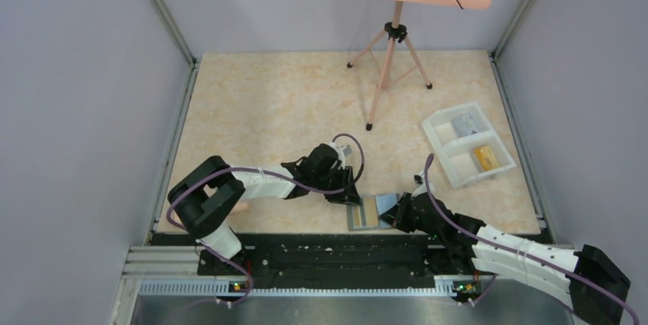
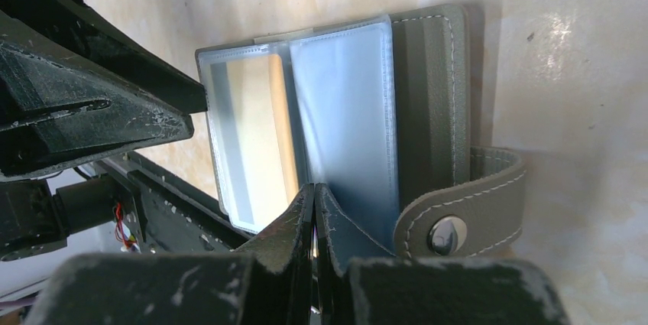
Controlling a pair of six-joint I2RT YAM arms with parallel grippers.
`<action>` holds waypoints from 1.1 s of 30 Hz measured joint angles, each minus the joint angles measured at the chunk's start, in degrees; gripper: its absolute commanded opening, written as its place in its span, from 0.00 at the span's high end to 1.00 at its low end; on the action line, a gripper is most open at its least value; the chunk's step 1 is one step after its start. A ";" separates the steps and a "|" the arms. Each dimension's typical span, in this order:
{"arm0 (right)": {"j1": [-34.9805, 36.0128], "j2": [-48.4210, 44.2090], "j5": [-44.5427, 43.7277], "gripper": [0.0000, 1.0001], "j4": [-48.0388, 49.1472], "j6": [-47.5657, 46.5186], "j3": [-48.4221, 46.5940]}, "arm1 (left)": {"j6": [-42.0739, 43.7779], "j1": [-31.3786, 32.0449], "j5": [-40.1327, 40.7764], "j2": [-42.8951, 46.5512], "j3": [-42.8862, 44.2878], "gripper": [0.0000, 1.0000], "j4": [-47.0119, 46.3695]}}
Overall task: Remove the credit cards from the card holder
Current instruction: Remove the credit card from the card holder.
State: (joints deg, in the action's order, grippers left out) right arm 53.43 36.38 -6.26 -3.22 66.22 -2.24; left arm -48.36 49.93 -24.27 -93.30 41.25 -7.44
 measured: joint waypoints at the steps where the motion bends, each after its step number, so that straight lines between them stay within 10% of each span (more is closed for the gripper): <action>1: 0.00 -0.02 0.00 0.98 0.02 0.00 0.00 | 0.00 0.07 0.17 0.00 0.07 0.64 0.17; 33: 0.00 -0.37 -0.07 0.97 -0.39 -0.13 0.00 | -0.74 2.14 3.39 0.00 3.06 0.64 4.22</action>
State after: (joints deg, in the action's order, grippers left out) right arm 53.43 36.01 -6.33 -3.62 66.08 -2.24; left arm -49.10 52.07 -20.88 -93.30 44.31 -3.22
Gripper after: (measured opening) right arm 0.019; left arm 0.361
